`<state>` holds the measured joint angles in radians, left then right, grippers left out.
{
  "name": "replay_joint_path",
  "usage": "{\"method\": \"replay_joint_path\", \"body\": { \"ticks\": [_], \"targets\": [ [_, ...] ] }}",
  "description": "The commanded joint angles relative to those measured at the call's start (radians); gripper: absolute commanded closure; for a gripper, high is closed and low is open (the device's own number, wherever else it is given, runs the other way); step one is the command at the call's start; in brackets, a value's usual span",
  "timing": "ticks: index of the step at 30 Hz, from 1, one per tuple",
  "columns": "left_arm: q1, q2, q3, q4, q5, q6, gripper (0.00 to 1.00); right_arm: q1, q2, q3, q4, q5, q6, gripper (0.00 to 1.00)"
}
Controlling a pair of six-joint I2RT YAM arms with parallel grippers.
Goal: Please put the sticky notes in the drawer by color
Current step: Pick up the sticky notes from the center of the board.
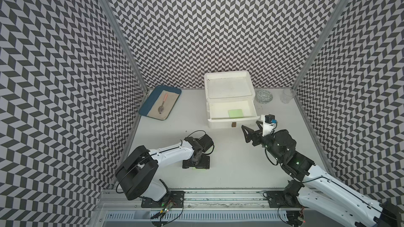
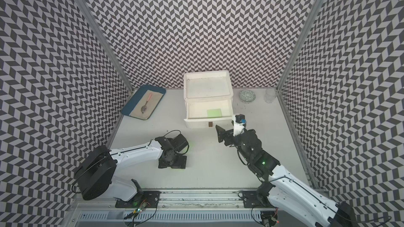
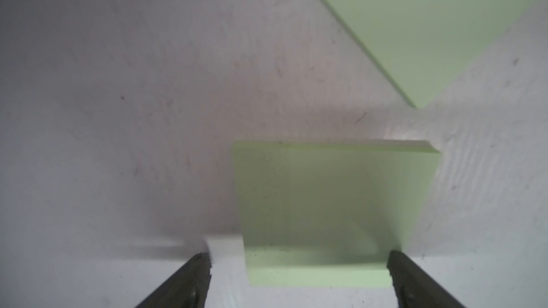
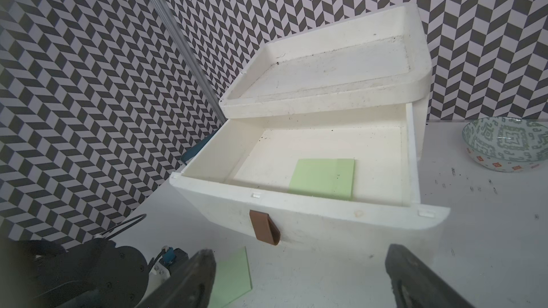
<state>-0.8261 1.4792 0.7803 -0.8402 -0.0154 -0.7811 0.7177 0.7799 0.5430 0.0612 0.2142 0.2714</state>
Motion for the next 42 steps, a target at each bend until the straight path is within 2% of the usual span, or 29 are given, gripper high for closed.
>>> {"method": "replay_joint_path", "body": {
  "ticks": [1,6,9,13,26,28,31,33,39,42],
  "targets": [
    [-0.01,0.031,-0.025,0.013,-0.044,-0.023,0.05,0.002,-0.002,-0.008,0.055,0.017,0.007,0.06],
    [-0.018,-0.043,-0.022,0.069,0.004,-0.015,0.05,0.002,-0.001,-0.009,0.055,0.017,0.008,0.06],
    [-0.019,-0.065,0.02,0.047,-0.024,-0.003,0.05,0.002,-0.006,-0.01,0.052,0.027,0.014,0.06],
    [-0.026,-0.06,0.051,0.029,-0.048,0.002,0.04,0.002,-0.022,-0.018,0.059,0.036,0.015,0.06],
    [-0.036,0.036,-0.024,0.075,-0.046,-0.012,0.04,0.001,-0.022,-0.018,0.057,0.039,0.017,0.06],
    [-0.036,0.039,-0.047,0.11,-0.026,-0.014,0.07,0.002,-0.022,-0.021,0.056,0.039,0.017,0.06],
    [-0.038,0.033,-0.077,0.168,0.011,-0.021,0.19,0.002,-0.028,-0.024,0.057,0.041,0.017,0.06],
    [-0.04,0.023,-0.077,0.178,0.011,-0.021,0.22,0.002,-0.028,-0.024,0.058,0.039,0.018,0.06],
    [-0.049,-0.059,-0.016,0.107,-0.064,0.004,0.24,0.0,0.002,-0.011,0.059,0.001,0.023,0.06],
    [-0.063,-0.118,0.033,0.065,-0.104,0.034,0.24,-0.007,0.038,0.014,0.055,-0.066,0.024,0.06]
  ]
}}
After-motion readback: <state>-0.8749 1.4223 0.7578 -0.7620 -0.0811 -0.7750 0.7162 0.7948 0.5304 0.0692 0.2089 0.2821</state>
